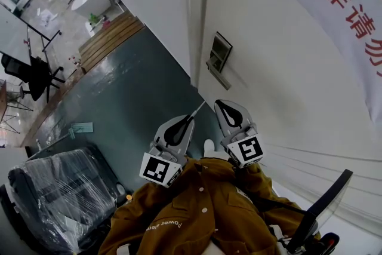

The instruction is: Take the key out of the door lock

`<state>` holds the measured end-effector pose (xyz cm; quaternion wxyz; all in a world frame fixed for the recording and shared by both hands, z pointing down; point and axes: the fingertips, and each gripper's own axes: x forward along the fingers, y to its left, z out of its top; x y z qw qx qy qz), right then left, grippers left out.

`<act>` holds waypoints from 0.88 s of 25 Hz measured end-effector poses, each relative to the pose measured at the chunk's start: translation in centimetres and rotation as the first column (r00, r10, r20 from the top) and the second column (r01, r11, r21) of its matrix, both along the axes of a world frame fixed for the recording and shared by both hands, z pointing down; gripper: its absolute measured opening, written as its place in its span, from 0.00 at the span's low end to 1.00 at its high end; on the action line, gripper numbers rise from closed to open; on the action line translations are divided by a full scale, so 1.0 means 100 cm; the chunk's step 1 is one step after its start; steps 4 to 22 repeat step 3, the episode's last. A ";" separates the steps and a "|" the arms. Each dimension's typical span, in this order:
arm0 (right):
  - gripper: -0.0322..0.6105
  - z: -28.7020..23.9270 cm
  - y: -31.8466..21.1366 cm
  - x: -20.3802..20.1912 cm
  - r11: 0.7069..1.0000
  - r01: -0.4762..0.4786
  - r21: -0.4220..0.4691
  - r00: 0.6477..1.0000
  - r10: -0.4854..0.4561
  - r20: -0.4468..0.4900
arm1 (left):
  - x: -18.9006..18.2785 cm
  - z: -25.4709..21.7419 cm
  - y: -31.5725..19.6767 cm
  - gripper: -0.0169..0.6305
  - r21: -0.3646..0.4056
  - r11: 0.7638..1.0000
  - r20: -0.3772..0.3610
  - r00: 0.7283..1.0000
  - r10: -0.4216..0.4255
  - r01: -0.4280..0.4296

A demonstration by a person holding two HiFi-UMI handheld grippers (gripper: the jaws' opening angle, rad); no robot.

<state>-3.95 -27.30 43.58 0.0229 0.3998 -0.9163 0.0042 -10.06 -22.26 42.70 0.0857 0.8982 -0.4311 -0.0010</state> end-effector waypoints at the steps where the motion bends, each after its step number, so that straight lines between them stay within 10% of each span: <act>1: 0.06 0.001 0.000 0.000 1.000 0.000 -0.006 1.000 0.000 -0.003 | 0.000 0.000 0.000 0.06 0.000 1.000 -0.001 1.000 0.000 0.000; 22: 0.06 0.003 0.001 0.000 1.000 0.000 -0.019 1.000 0.000 -0.009 | -0.001 0.000 0.000 0.06 0.000 1.000 -0.001 1.000 -0.001 0.001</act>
